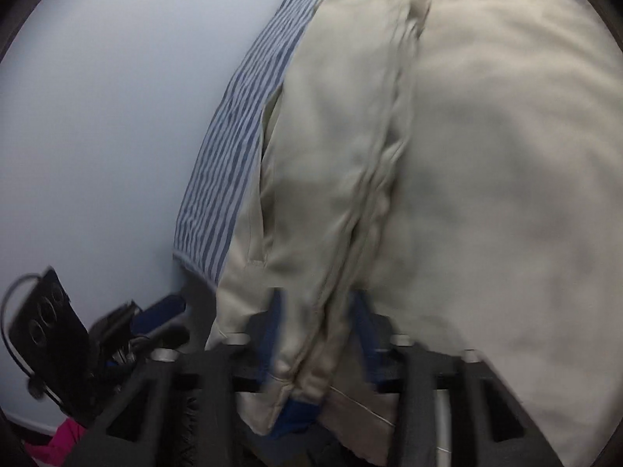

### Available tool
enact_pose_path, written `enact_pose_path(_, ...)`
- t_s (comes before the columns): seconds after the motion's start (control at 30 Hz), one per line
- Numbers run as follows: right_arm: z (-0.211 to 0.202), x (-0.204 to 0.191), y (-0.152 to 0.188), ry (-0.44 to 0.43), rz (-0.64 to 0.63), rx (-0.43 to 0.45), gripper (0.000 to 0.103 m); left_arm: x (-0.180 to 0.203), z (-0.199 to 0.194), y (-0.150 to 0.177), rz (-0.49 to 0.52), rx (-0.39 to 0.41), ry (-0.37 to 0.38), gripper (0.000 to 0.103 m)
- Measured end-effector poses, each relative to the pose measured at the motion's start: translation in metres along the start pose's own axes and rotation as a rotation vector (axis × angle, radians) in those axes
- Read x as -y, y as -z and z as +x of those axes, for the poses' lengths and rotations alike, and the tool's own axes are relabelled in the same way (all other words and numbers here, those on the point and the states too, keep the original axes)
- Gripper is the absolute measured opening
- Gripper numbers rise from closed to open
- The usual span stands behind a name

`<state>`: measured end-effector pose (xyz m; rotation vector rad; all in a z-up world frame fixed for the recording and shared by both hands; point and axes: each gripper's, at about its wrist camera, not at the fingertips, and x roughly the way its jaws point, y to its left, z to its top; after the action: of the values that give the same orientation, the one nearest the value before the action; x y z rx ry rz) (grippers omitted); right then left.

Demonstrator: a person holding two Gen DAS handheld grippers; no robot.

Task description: Fold large clothes

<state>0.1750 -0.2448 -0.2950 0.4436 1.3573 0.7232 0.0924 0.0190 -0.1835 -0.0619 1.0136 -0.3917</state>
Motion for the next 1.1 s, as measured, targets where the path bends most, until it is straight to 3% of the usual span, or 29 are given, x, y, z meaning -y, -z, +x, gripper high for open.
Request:
enact_pose_path(0.03, 0.001, 0.000, 0.003, 0.000, 0.007, 0.003, 0.008, -0.002, 0.001, -0.002, -0.004, 0.004, -0.004, 0.025)
enact_pose_path(0.13, -0.007, 0.003, 0.010, -0.002, 0.025, 0.014, 0.005, -0.004, 0.004, -0.006, -0.009, 0.005, 0.003, 0.025)
enact_pose_path(0.2, -0.011, 0.005, 0.015, 0.052, -0.009, -0.009, 0.005, -0.002, 0.010, -0.005, -0.001, -0.004, 0.007, 0.025)
enact_pose_path(0.3, -0.024, 0.005, 0.008, 0.077, -0.042, 0.002, 0.020, 0.004, 0.040, 0.003, 0.016, -0.074, 0.017, 0.025)
enact_pose_path(0.37, -0.043, 0.005, -0.007, 0.099, -0.057, 0.084, 0.041, 0.011, 0.060, 0.012, 0.055, -0.114, -0.002, 0.025)
enact_pose_path(0.43, -0.060, 0.006, -0.026, 0.084, -0.069, 0.165, 0.049, 0.024, 0.063, 0.019, 0.150, -0.092, -0.053, 0.025)
enact_pose_path(0.53, -0.075, 0.011, -0.066, 0.126, -0.095, 0.261, 0.057, 0.024, 0.057, 0.012, 0.159, -0.125, -0.018, 0.025)
enact_pose_path(0.6, -0.079, 0.019, -0.097, 0.144, -0.092, 0.304, 0.059, 0.019, 0.046, 0.001, 0.121, -0.090, -0.001, 0.025)
enact_pose_path(0.73, -0.070, 0.036, -0.156, 0.174, -0.042, 0.381, 0.077, 0.014, 0.032, -0.025, 0.110, -0.008, -0.024, 0.025)
enact_pose_path(0.9, -0.051, 0.066, -0.215, 0.156, 0.079, 0.411, 0.077, 0.015, 0.050, -0.041, 0.122, -0.024, -0.017, 0.025)
enact_pose_path(1.0, -0.034, 0.076, -0.239, 0.170, 0.121, 0.413, 0.077, 0.015, 0.063, -0.041, 0.108, -0.050, 0.003, 0.025)
enact_pose_path(1.1, -0.020, 0.086, -0.258, 0.130, 0.171, 0.424, 0.077, 0.019, 0.069, -0.044, 0.123, -0.066, 0.031, 0.025)
